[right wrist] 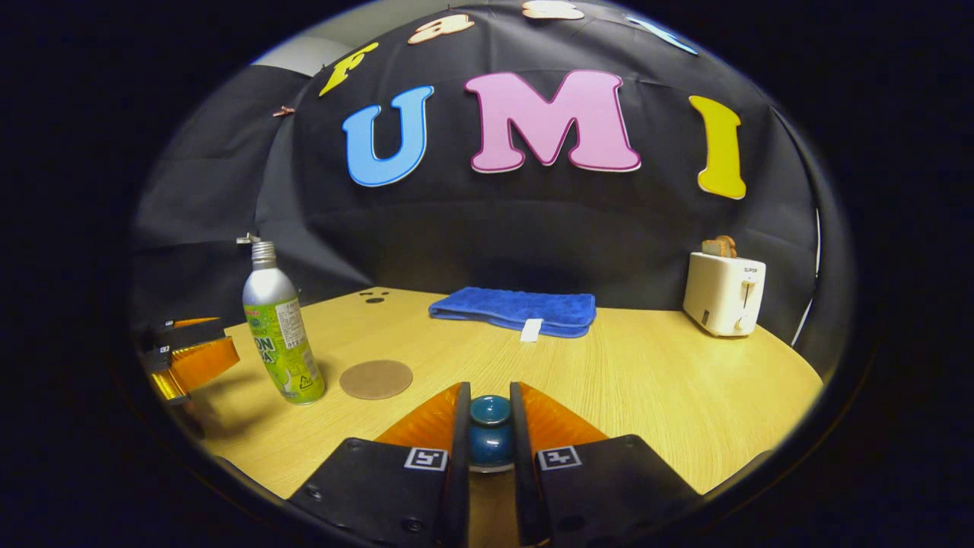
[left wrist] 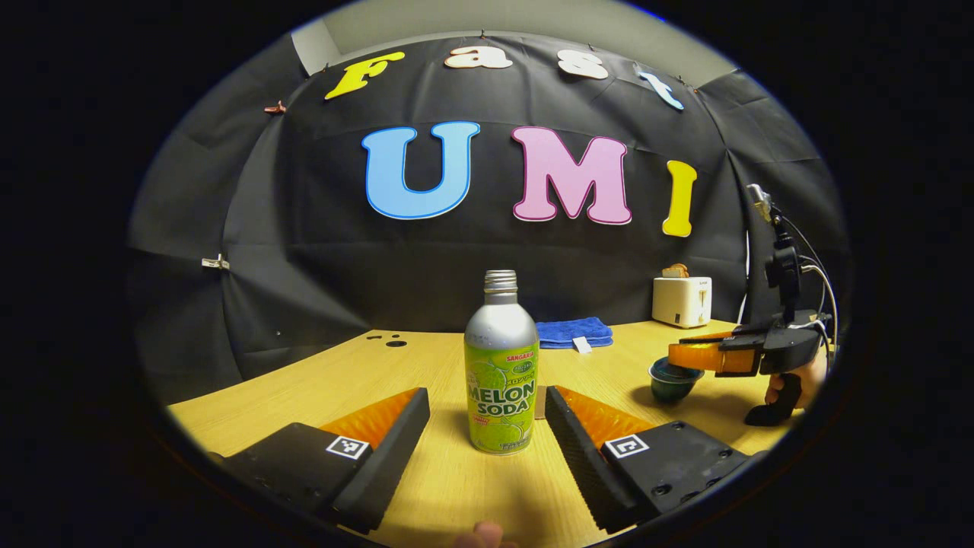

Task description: Open the teacup lid with one hand, grasp the water bottle and pour water into the teacup with the other hand; after pouring, place the water bottle on the coaster and then close the teacup lid.

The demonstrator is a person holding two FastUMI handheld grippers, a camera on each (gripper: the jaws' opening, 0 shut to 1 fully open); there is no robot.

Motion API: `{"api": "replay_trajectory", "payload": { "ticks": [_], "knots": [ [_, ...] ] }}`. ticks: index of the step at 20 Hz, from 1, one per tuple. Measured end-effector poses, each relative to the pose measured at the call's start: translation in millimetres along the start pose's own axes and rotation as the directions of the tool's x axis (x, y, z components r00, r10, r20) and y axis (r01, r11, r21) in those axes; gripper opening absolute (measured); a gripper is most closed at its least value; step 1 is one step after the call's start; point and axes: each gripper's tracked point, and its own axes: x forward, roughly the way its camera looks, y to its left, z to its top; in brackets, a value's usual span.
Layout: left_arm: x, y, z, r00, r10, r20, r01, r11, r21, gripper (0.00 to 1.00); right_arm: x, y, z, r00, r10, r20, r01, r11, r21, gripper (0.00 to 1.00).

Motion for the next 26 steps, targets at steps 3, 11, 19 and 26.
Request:
{"api": "replay_trajectory", "payload": {
  "ticks": [3, 11, 19, 26],
  "knots": [
    [0.7, 0.4, 1.3, 1.000, 0.000, 0.000, 0.000, 1.000, 0.000, 0.96, -9.1, -5.2, 0.1, 1.000, -0.015, 0.021, 0.015, 1.000, -0.003, 0.28],
    [10.8, -6.2, 1.9, 1.000, -0.013, 0.000, 0.013, 1.000, 0.000, 0.96, -54.6, -51.4, 9.2, 0.988, -0.114, 0.106, 0.112, 0.993, 0.026, 0.28],
    [60.8, -18.3, 2.3, 1.000, -0.025, -0.005, 0.025, 1.000, 0.002, 0.96, -79.0, -80.6, 11.8, 0.976, -0.171, 0.138, 0.168, 0.985, 0.031, 0.28],
    [83.8, -31.3, 3.1, 0.999, -0.052, -0.005, 0.052, 0.997, 0.052, 0.82, -83.2, -81.8, 12.1, 0.976, -0.168, 0.138, 0.165, 0.986, 0.031, 0.28]
  ]
}}
